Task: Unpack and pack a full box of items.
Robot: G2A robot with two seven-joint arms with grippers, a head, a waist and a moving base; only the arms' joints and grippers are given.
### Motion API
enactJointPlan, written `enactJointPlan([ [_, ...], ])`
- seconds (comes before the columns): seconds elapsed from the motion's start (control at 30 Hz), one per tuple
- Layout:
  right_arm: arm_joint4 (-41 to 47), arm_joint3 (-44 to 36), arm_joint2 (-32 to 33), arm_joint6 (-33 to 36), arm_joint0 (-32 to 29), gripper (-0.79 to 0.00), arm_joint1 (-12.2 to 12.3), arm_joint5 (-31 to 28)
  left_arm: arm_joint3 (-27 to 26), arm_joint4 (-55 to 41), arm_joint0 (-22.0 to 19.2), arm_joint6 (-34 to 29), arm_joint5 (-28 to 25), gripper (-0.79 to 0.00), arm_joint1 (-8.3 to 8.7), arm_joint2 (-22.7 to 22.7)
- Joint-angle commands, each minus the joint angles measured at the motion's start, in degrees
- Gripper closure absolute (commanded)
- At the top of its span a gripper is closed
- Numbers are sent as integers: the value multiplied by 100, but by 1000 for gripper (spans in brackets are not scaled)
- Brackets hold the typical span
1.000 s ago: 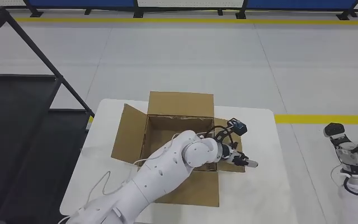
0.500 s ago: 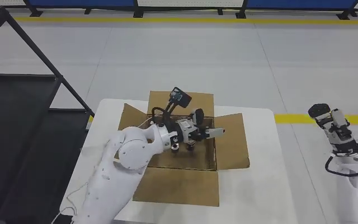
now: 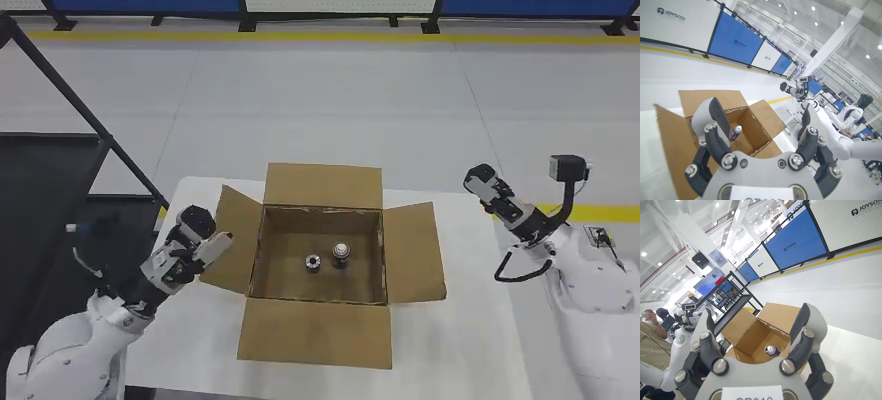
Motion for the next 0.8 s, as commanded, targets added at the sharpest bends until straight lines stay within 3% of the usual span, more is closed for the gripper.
enactJointPlan([
  [0.0,2,1,1,4,-1,-785,0,-7,14,-149,256,88,-71,-785,17,-336],
  [0.17,-11,-57,-49,29,-31,-785,-2,-21,132,-653,876,362,-341,-785,47,-1022],
  [0.27,-251,-225,-476,584,76,-785,3,-164,230,-932,1128,450,-411,-785,59,-1230],
  [0.43,-1723,-358,-1518,1047,615,-785,-58,-102,386,-1293,1269,467,-353,-785,91,-1313],
  [0.53,-2729,-292,-2257,1189,973,-785,-145,223,432,-1610,1274,361,-500,-785,116,-1263],
  [0.77,-3857,372,-3790,1618,1767,-785,-435,630,432,-1610,1274,361,-500,-785,116,-1263],
])
